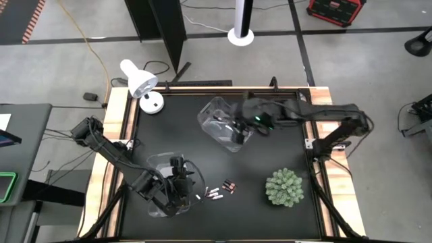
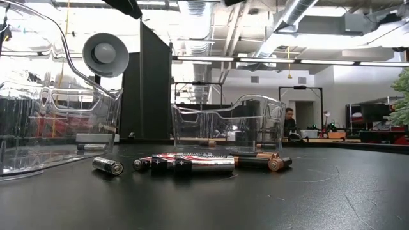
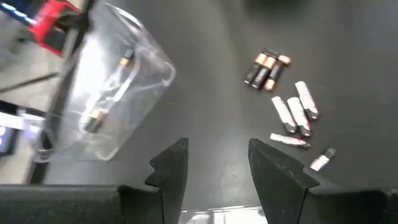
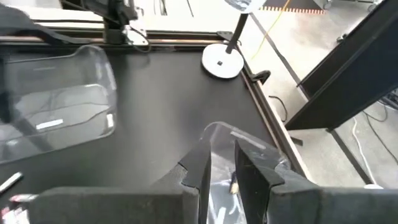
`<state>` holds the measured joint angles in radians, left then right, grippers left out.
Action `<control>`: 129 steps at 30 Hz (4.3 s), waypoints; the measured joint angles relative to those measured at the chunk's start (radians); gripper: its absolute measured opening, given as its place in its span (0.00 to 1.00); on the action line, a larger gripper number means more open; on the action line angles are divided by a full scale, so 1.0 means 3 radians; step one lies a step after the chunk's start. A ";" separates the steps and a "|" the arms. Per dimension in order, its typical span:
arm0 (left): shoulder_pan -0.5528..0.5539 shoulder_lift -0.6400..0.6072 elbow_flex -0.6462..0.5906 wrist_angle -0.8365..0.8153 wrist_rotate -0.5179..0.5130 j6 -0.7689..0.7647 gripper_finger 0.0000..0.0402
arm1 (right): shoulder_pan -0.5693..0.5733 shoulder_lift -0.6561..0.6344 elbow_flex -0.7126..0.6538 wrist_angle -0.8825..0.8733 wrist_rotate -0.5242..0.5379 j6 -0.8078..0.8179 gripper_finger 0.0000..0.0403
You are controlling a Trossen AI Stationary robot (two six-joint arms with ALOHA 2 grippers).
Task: Sort batteries
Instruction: Put the silver battery into the bottom transparent bin
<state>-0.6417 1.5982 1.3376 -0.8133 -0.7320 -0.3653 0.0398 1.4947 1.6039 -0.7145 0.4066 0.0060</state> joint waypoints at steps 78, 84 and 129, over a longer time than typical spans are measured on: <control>0.0859 0.1282 0.0959 -0.0058 0.2185 -0.1120 0.40 | 0.1249 -0.0769 -0.1825 0.1328 0.0770 0.0399 0.22; 0.0647 0.1282 0.0959 -0.0021 0.2250 -0.0113 0.40 | 0.1268 -0.0769 -0.1825 0.1267 0.0775 0.0390 0.22; 0.0465 0.2471 0.2007 -0.1440 0.2355 0.0591 0.44 | 0.1351 -0.0769 -0.1825 0.1260 0.0773 0.0392 0.22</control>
<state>-0.5022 2.3394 1.9396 -1.2454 -0.0255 -0.1880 0.4450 1.2640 1.0565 -0.3365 0.6384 0.1238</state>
